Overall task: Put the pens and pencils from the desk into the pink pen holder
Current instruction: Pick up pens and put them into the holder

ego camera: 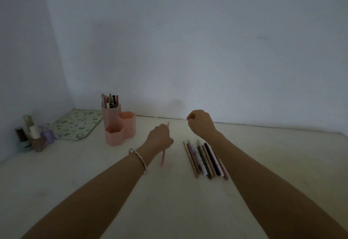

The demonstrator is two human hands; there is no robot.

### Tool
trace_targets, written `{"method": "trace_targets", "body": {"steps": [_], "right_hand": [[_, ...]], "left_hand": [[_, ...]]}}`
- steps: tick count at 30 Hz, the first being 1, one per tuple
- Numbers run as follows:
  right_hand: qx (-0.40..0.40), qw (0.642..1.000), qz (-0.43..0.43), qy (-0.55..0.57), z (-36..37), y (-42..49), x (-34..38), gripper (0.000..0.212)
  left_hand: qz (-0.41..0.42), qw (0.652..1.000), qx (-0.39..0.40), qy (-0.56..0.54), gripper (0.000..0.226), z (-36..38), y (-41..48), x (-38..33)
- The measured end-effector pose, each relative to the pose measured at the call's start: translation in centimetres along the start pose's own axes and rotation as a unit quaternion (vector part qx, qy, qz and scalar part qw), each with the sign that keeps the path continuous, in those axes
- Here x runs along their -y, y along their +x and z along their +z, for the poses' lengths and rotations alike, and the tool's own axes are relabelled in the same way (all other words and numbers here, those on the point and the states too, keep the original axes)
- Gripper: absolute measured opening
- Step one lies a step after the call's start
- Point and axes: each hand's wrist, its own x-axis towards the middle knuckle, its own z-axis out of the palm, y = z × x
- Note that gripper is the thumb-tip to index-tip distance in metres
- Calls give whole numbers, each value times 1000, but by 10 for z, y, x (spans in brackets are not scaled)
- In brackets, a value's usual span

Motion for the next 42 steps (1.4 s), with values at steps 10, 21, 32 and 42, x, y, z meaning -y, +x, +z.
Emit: {"method": "trace_targets", "body": {"steps": [10, 21, 32, 42], "right_hand": [[111, 975, 72, -176, 52, -14, -12, 28], [34, 994, 61, 82, 35, 15, 43, 44], [-97, 931, 10, 351, 2, 43, 110, 13], [-229, 866, -8, 444, 61, 53, 142, 5]], "left_hand": [[71, 974, -118, -181, 84, -50, 2, 13], [108, 907, -345, -217, 70, -102, 15, 48], [92, 931, -325, 136, 41, -117, 58, 98], [92, 880, -465, 23, 42, -140, 40, 98]]}}
